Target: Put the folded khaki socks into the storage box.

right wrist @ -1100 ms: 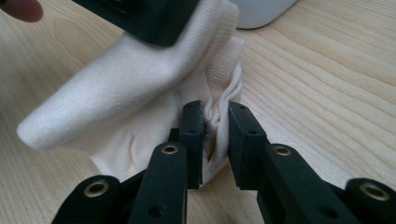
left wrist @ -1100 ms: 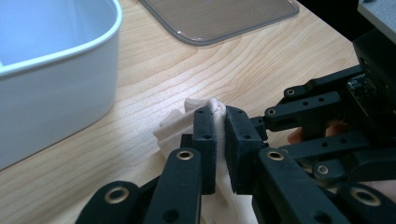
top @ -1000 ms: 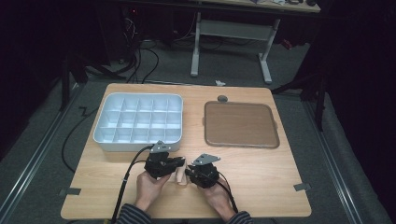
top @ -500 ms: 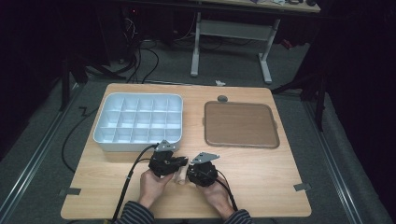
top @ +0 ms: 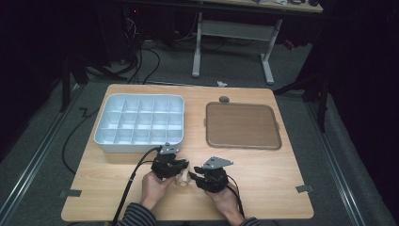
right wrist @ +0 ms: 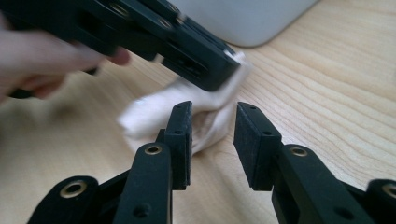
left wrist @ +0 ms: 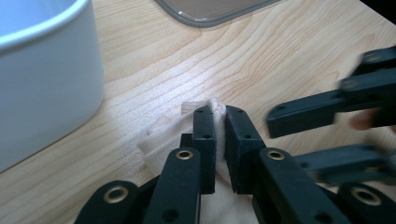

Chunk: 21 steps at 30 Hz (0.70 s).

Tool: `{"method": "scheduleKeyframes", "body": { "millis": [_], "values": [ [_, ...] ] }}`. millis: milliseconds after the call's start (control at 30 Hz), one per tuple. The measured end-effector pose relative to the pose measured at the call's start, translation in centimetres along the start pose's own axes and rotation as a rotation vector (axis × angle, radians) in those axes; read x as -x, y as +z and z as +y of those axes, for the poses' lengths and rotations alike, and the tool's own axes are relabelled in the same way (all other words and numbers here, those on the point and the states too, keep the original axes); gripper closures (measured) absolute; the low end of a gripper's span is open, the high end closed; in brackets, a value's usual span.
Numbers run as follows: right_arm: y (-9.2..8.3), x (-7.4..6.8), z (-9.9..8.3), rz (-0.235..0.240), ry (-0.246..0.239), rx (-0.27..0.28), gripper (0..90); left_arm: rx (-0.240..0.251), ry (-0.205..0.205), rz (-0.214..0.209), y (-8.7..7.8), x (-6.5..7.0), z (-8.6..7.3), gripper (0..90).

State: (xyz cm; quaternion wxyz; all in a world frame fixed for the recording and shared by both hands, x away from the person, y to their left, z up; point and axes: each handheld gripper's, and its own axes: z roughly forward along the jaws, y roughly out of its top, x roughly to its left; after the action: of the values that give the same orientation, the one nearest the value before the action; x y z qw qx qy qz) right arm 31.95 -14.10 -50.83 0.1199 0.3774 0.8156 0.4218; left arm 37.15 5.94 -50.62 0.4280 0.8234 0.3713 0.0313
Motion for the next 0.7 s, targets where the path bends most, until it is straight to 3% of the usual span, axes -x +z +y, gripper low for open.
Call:
{"method": "scheduleKeyframes", "body": {
  "millis": [333, 467, 700],
  "values": [
    [-0.9, -1.9, 0.6, 0.045, -0.049, 0.039, 62.7, 0.003, -0.004, 0.006, 0.2, -0.1, -0.1, 83.3],
    [-0.4, -2.6, 1.0, 0.04, -0.077, 0.02, 62.1, 0.004, -0.003, 0.007, 0.2, -0.1, -0.1, 83.2],
    [0.7, -2.2, 0.6, 0.025, -0.069, -0.037, 78.3, 0.007, -0.004, 0.01, 0.2, -0.1, -0.1, 83.3]
  ]
}}
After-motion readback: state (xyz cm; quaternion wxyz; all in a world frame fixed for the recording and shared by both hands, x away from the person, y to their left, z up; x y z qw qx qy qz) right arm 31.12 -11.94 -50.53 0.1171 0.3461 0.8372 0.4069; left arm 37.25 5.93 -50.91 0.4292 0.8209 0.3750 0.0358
